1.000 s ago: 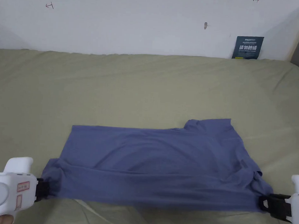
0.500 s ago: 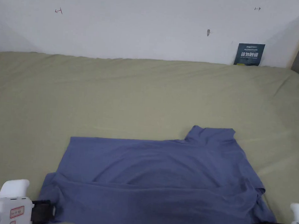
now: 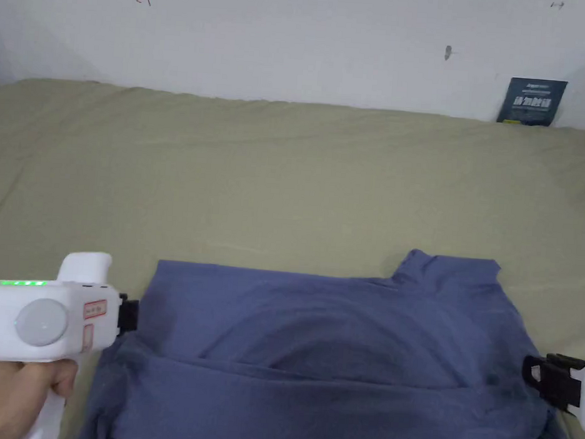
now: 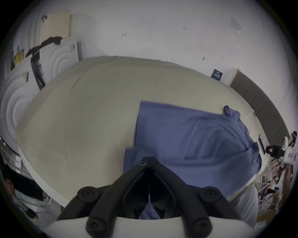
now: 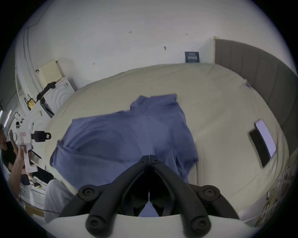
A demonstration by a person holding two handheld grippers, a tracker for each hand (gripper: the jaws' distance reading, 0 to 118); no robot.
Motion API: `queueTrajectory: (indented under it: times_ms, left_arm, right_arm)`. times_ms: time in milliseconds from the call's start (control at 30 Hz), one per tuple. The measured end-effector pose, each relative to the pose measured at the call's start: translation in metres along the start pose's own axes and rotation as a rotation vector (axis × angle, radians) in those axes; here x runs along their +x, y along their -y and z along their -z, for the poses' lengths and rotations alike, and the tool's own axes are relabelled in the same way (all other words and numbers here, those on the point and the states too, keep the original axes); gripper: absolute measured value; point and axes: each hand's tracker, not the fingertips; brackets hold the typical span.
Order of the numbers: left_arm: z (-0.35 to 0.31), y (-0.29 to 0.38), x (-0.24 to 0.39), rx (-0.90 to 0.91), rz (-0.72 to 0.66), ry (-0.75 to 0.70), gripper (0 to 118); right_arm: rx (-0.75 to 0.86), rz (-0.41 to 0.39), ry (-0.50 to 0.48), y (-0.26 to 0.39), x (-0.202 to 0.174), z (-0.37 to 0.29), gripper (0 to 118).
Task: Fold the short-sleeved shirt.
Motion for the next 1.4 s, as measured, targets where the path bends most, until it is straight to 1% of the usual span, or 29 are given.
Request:
queueTrajectory:
  times_ms: [33,100,167,267,300,333,367,400,467,533,600,633,667,700,767,800,833,867,900,933,1000,1033,1067,1133,1200,1233,1333,1367,1400]
  left_arm:
    - [0.012,-0.011,0.003,-0.004,0.005,0.000,0]
    - [0.033,-0.032,0.006,0.011,0.044,-0.052,0]
    - [0.064,-0.046,0.004,-0.002,0.051,-0.096,0]
    - [0.106,-0.064,-0.002,-0.076,0.009,-0.117,1]
    - [0.118,-0.068,-0.003,-0.084,0.007,-0.127,29]
    - [0.129,-0.072,-0.006,-0.105,0.008,-0.131,74]
    - [0.142,-0.074,-0.009,-0.158,-0.010,-0.141,115]
    - [0.145,-0.079,-0.007,-0.122,0.003,-0.136,116]
    - [0.158,-0.077,-0.006,-0.199,0.005,-0.145,116]
    - [0.165,-0.075,0.007,-0.220,0.060,-0.196,114]
    - [0.167,-0.072,0.016,-0.229,0.069,-0.186,105]
    - [0.165,-0.071,0.019,-0.230,0.065,-0.179,103]
    - [0.169,-0.074,0.007,-0.228,0.062,-0.173,101]
    - [0.168,-0.074,0.006,-0.227,0.062,-0.174,92]
    - [0.162,-0.076,0.006,-0.238,0.057,-0.150,66]
    - [0.159,-0.079,0.008,-0.238,0.063,-0.148,23]
    - [0.156,-0.082,0.009,-0.218,0.093,-0.122,0]
    - [0.156,-0.083,0.008,-0.211,0.086,-0.069,0]
    - [0.157,-0.078,0.013,-0.232,0.070,-0.104,0]
    - [0.157,-0.076,0.016,-0.241,0.084,-0.104,0]
    - [0.159,-0.070,0.022,-0.237,0.103,-0.110,0]
    - [0.160,-0.068,0.024,-0.242,0.108,-0.114,0]
    - [0.162,-0.076,0.012,-0.242,0.109,-0.115,0]
    - [0.164,-0.078,0.009,-0.242,0.109,-0.115,0]
    - [0.164,-0.078,0.008,-0.238,0.097,-0.113,0]
    - [0.164,-0.079,0.006,-0.237,0.093,-0.111,0]
    - [0.166,-0.078,0.005,-0.233,0.090,-0.103,0]
    - [0.167,-0.078,0.005,-0.232,0.091,-0.103,0]
    - [0.167,-0.079,0.003,-0.232,0.087,-0.102,0]
  right_arm:
    - [0.011,-0.025,0.029,-0.008,-0.004,0.009,0]
    - [0.005,-0.027,0.022,-0.021,-0.007,0.028,0]
    - [0.001,-0.032,0.032,-0.033,-0.005,0.049,0]
    - [-0.015,-0.044,0.066,-0.049,-0.002,0.078,0]
    - [-0.025,-0.040,0.063,-0.054,0.009,0.089,0]
    - [-0.029,-0.038,0.063,-0.056,0.012,0.097,0]
    - [-0.034,-0.036,0.060,-0.058,0.015,0.102,0]
    - [-0.044,-0.034,0.055,-0.059,0.018,0.108,0]
    - [-0.063,-0.023,0.041,-0.060,0.024,0.113,0]
    - [-0.079,-0.021,0.053,-0.058,0.029,0.119,0]
    - [-0.091,-0.026,0.071,-0.057,0.035,0.120,0]
    - [-0.100,-0.028,0.076,-0.057,0.038,0.121,0]
    - [-0.106,-0.029,0.080,-0.057,0.040,0.121,0]
    - [-0.110,-0.027,0.087,-0.058,0.044,0.121,0]
    - [-0.126,-0.021,0.100,-0.059,0.050,0.122,0]
    - [-0.126,-0.016,0.109,-0.060,0.052,0.123,0]
    - [-0.129,-0.013,0.114,-0.064,0.055,0.124,0]
    - [-0.132,-0.012,0.115,-0.067,0.057,0.126,0]
    - [-0.139,-0.011,0.117,-0.071,0.059,0.129,6]
    - [-0.145,-0.005,0.123,-0.075,0.060,0.132,31]
    - [-0.188,0.024,0.123,-0.087,0.066,0.142,115]
    - [-0.209,0.045,0.096,-0.091,0.069,0.149,118]
    - [-0.208,0.052,0.086,-0.094,0.072,0.156,118]
    - [-0.212,0.055,0.097,-0.107,0.080,0.171,118]
    - [-0.263,0.049,0.107,-0.113,0.085,0.190,118]
    - [-0.277,0.044,0.108,-0.113,0.081,0.197,118]
    - [-0.344,0.075,0.114,-0.113,0.086,0.218,118]
    - [-0.381,0.061,0.124,-0.111,0.082,0.225,118]
    - [-0.388,0.026,0.148,-0.107,0.080,0.229,115]
